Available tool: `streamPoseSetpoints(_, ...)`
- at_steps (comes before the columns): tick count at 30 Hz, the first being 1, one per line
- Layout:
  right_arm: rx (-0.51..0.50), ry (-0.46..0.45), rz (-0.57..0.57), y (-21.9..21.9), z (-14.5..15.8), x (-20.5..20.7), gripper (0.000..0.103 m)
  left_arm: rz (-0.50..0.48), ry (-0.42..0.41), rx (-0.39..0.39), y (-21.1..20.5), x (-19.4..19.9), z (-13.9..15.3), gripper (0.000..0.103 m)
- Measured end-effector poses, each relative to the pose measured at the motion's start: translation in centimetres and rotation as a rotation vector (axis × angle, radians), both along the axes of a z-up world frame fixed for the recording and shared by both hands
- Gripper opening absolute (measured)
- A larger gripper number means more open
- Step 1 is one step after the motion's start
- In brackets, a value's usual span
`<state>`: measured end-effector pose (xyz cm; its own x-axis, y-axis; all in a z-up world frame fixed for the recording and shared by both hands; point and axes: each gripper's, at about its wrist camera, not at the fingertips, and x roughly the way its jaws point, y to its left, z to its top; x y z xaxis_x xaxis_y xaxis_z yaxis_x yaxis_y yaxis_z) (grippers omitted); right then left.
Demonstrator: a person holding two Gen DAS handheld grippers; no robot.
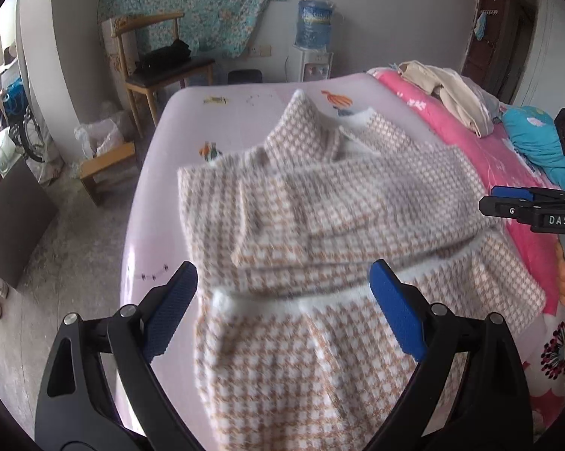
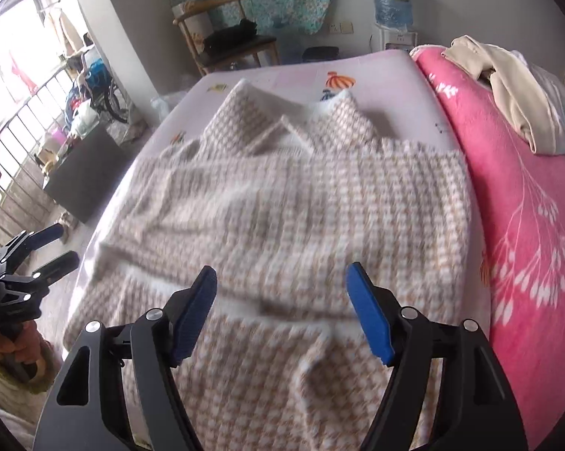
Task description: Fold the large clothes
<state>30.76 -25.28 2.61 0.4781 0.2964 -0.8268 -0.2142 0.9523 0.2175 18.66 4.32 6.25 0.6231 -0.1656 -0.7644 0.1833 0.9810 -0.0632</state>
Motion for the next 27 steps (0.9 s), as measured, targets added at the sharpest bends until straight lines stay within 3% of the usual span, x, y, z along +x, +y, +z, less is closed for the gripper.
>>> streamPoseSetpoints(5,0.065,0.043,0.009,-1.2,0.5,8.1,0.073,-0.004,-0.050,-0.048,0.1,7.1,3.2,0.089)
streamPoseSetpoints(10,0.069,0.077,0.014,-1.7,0.7,17.3,0.073,-0.074,-0.001,-0.099,-3.3,17.0,3.9,0.089)
streamPoseSetpoints(15,0.109,0.164,-0.066,-2.8,-2.0,25.8,0.073,-0.098,0.074,-0.143,-7.5,26.6,0.7,0.085)
streamPoseSetpoints(20,0.143,0.270,-0.089,-2.6,-6.1,30.9,0.070,-0.059,0.183,-0.082,-10.4,32.9,-4.1,0.084)
streamPoseSetpoints(23,0.142,0.338,-0.098,-2.2,-8.5,32.5,0.059,-0.054,0.230,-0.049,-11.1,34.3,-6.1,0.074)
streamPoseSetpoints(25,0.151,0.381,-0.095,-2.1,-9.8,32.7,0.035,-0.036,0.242,-0.035,-10.9,34.6,-7.0,0.064)
streamPoseSetpoints(27,0.172,0.395,-0.083,-2.1,-10.2,32.1,0.017,-0.027,0.260,-0.043,-10.5,34.4,-7.5,0.044)
